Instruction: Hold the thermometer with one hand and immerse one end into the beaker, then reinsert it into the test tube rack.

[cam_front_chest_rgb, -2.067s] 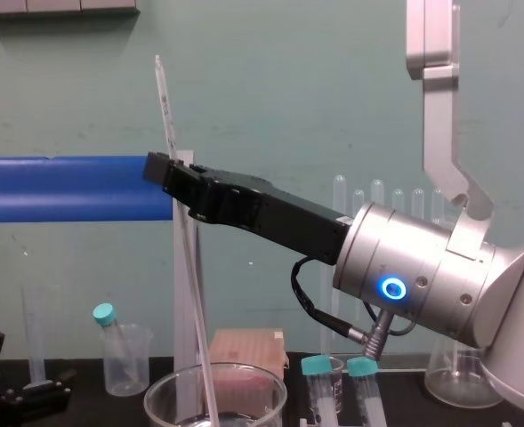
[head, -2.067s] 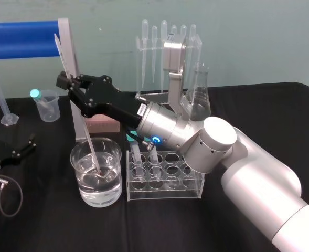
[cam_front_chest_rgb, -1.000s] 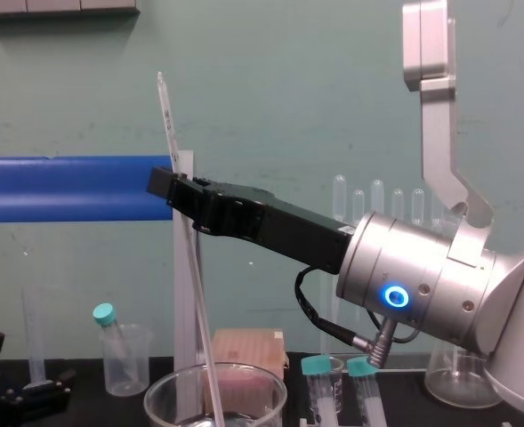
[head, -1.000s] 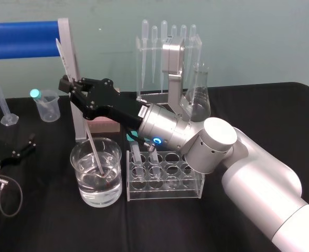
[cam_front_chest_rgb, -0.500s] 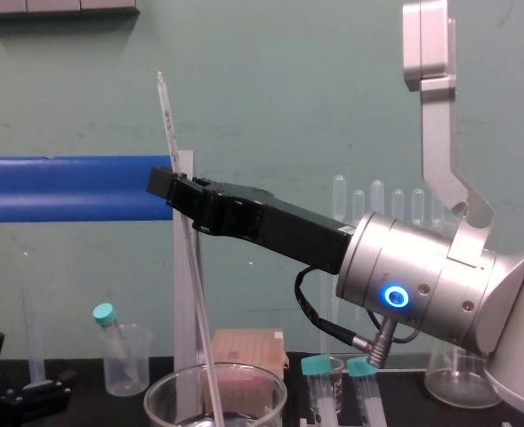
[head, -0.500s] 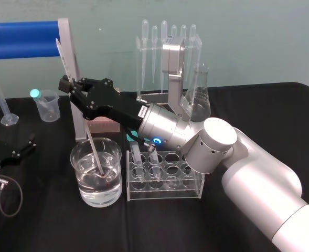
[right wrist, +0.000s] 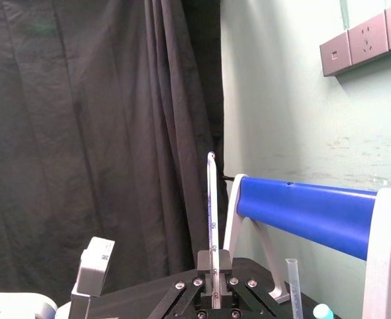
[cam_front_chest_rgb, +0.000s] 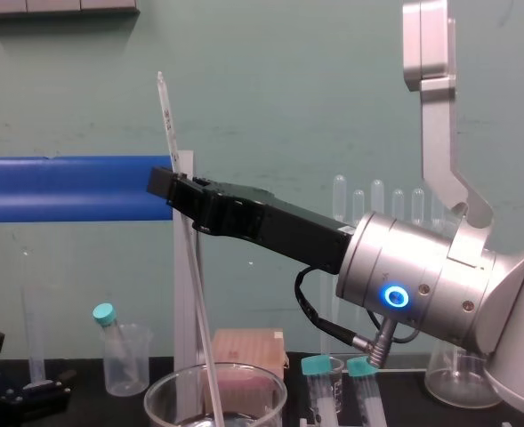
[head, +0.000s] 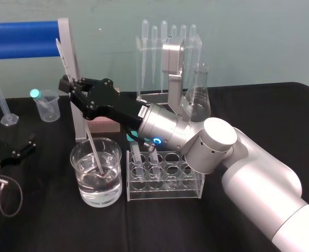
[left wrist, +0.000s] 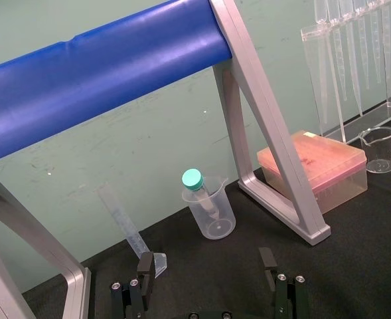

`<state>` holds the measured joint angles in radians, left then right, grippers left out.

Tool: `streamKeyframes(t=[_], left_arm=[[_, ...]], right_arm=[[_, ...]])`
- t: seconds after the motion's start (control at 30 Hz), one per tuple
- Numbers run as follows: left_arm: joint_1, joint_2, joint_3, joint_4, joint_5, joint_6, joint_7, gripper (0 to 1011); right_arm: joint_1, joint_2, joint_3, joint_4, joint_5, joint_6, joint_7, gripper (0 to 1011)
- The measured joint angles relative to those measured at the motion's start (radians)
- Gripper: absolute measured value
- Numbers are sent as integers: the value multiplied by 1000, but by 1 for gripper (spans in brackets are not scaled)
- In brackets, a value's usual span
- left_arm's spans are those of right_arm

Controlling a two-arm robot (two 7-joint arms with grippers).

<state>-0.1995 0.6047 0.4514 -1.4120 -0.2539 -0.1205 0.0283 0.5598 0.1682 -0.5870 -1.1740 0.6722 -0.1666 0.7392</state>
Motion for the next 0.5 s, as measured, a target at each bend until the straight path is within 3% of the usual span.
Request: streamKeyframes(t=[0.5], left_arm=[[0, 0, 0, 0, 0, 0, 0, 1008]], right_arm=[[0, 0, 0, 0, 0, 0, 0, 57]])
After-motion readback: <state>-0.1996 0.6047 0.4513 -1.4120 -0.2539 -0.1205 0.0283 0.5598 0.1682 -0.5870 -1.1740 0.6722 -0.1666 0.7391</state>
